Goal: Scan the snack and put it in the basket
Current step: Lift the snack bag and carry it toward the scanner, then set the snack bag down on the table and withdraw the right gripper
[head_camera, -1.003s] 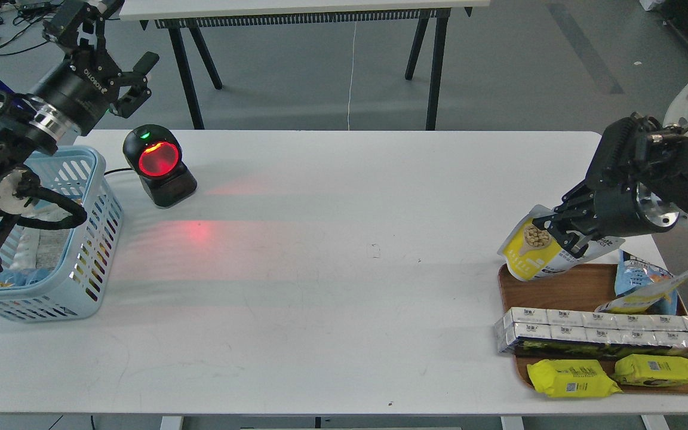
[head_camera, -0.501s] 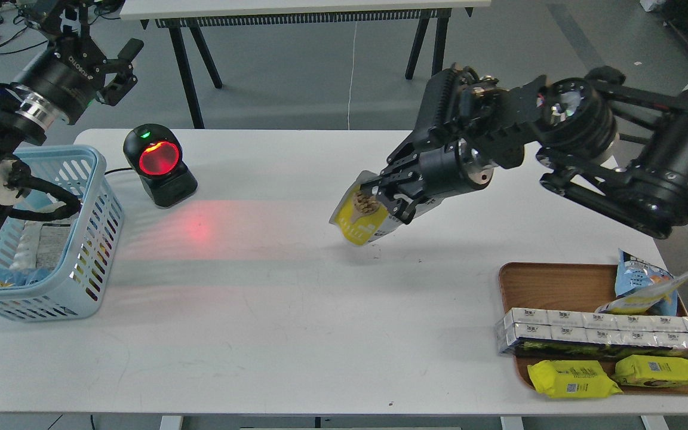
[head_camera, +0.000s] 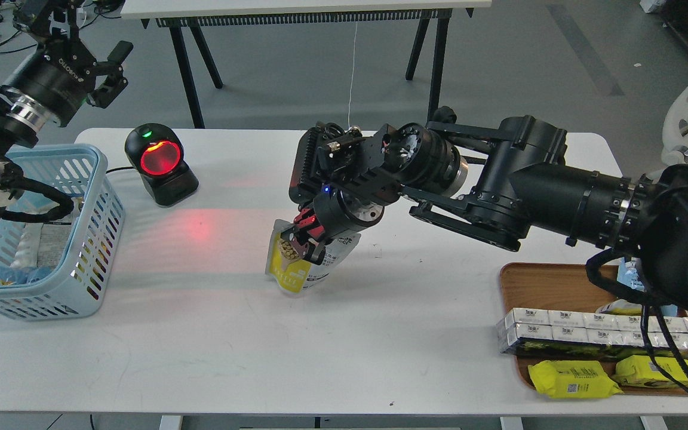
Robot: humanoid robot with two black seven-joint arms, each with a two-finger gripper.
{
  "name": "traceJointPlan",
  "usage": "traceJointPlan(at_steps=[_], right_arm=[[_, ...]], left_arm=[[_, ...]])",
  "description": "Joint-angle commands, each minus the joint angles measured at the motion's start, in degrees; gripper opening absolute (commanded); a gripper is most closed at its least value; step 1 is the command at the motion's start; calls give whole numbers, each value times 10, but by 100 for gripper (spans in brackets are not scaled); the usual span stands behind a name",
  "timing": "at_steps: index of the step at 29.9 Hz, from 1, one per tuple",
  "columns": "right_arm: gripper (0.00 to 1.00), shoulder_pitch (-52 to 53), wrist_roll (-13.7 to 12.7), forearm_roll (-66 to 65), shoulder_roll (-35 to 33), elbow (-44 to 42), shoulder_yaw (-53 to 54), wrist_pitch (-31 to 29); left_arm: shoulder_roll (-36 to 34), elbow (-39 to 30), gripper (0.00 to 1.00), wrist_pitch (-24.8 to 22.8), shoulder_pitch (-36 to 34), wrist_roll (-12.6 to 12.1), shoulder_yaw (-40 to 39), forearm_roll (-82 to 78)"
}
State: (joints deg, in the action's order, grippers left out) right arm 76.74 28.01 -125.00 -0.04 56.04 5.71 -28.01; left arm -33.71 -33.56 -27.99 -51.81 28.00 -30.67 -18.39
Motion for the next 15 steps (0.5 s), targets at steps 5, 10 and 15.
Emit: traceJointPlan(at_steps=[5, 10, 15], right_arm=[[66, 0, 0, 0, 0, -4, 2, 0], [88, -2, 0, 0, 0, -4, 4, 0], [94, 11, 0, 0, 0, -9, 38, 0]], left_arm=[[1, 31, 100, 0, -2, 0, -17, 0], [4, 38, 100, 0, 0, 0, -18, 1], [10, 74, 100, 0, 0, 0, -19, 1]])
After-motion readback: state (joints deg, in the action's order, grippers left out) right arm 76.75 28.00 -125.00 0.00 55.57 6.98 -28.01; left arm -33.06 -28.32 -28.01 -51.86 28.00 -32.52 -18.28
